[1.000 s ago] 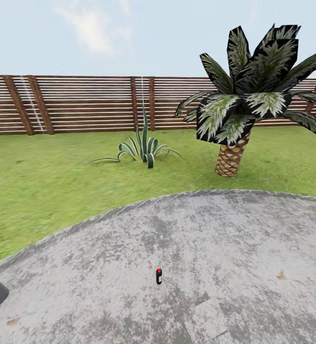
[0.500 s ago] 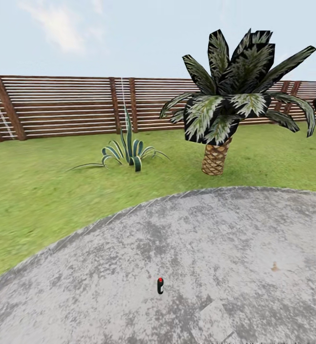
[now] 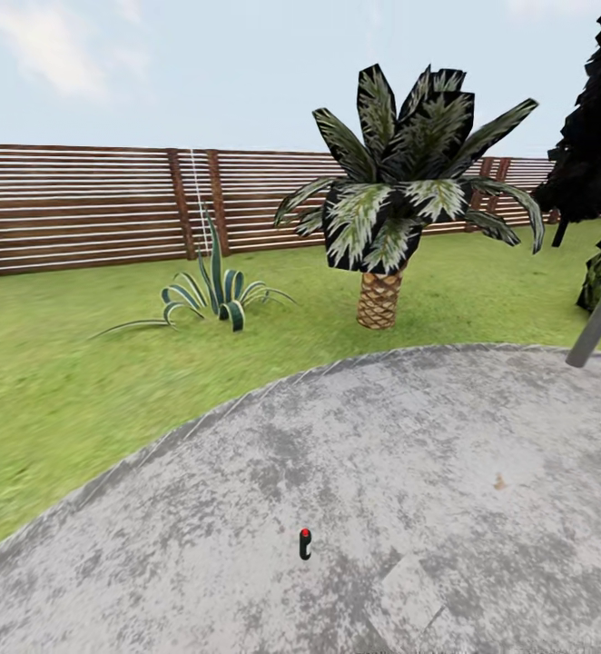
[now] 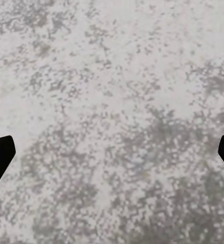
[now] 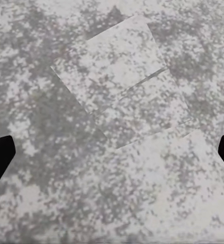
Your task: In the garden, pick up the pesticide atomizer on the floor and spray pesticide onto both trees until each tree trunk is fully covered.
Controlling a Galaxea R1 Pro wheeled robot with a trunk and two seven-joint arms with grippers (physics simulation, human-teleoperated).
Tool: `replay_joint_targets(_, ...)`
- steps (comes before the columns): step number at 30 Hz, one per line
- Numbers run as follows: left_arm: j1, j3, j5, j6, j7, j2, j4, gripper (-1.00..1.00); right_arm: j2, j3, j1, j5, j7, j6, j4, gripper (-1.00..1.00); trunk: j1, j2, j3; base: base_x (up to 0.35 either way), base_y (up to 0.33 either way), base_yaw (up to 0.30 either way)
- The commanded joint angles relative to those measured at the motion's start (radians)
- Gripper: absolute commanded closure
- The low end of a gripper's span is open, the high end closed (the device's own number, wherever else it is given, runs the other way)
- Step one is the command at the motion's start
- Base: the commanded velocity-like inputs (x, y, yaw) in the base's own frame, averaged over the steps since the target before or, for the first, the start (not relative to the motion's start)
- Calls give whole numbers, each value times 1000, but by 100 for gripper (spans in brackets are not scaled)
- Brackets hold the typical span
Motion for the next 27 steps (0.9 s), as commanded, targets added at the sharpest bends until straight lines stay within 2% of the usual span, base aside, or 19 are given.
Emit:
replay_joint_targets(1,0,0,0,0,0,0,0,-100,0,0,0,0,0,0,0,-100,0,0,0,0,24,-259)
replay_joint_targets(18,0,0,0,0,0,0,0,-100,0,0,0,0,0,0,0,-100,0,0,8,0,5,-259)
replay_joint_targets(27,0,1,1,0,0,0,-1,-100,0,0,0,0,0,0,0,-100,0,0,11,0,227,-259)
